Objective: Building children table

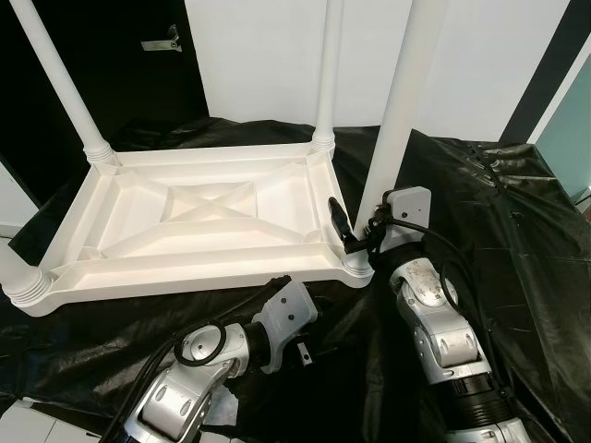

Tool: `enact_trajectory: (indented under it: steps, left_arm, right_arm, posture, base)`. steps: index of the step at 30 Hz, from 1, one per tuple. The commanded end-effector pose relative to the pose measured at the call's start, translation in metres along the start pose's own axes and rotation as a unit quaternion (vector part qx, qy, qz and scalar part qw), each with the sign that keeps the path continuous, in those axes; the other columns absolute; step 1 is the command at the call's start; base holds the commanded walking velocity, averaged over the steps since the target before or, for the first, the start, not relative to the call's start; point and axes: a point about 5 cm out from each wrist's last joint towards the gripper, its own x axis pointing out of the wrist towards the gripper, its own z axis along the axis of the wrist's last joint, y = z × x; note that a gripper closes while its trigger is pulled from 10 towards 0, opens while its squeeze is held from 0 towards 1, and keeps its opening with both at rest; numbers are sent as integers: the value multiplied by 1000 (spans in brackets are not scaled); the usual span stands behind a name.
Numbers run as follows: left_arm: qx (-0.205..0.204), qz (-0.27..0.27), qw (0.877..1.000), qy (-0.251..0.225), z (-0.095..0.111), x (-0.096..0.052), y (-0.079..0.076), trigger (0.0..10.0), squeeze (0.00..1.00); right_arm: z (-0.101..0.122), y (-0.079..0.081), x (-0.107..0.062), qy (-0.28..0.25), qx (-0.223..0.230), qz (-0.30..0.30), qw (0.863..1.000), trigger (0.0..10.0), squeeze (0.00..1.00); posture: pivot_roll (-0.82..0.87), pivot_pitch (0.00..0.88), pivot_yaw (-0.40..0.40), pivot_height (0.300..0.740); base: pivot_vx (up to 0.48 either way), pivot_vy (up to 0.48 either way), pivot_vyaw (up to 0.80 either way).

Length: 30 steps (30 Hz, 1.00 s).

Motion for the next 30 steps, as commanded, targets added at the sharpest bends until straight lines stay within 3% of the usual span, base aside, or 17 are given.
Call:
enact_trajectory:
  steps: [1, 5, 11, 19, 25, 30]
  left_arm:
    - [2, 8, 1000, 5, 0, -1, -1, 10000, 0]
    - [3, 8, 1000, 6, 1, -1, 2, 10000, 0]
    - [5, 8, 1000, 6, 2, -1, 4, 10000, 0]
    - [6, 7, 1000, 8, 0, -2, 3, 10000, 0]
    - [12, 4, 1000, 15, -2, -5, 4, 10000, 0]
    - [14, 7, 1000, 16, -1, -6, 5, 10000, 0]
  right_arm:
    - [-6, -1, -3, 9, 13, 3, 1000, 10000, 0]
    - [-27, -12, -10, 42, 11, 41, 998, 10000, 0]
    - [-39, -29, -13, 70, 0, 97, 993, 10000, 0]
    - [-45, -38, -17, 84, -17, 151, 985, 10000, 0]
    - [-49, -46, -12, 101, -31, 242, 965, 10000, 0]
    - [-52, -42, 0, 114, -53, 298, 946, 10000, 0]
  posture:
    - [-17, 0, -30, 740]
    - [-19, 0, -18, 740]
    - [-13, 0, -19, 740]
    - [-4, 0, -21, 740]
    - [11, 0, -20, 740]
    - [25, 0, -26, 740]
  base:
    - [0, 0, 0]
    - [0, 0, 0]
    - [0, 0, 0]
    - [0, 0, 0]
    - [0, 0, 0]
    - [0, 0, 0]
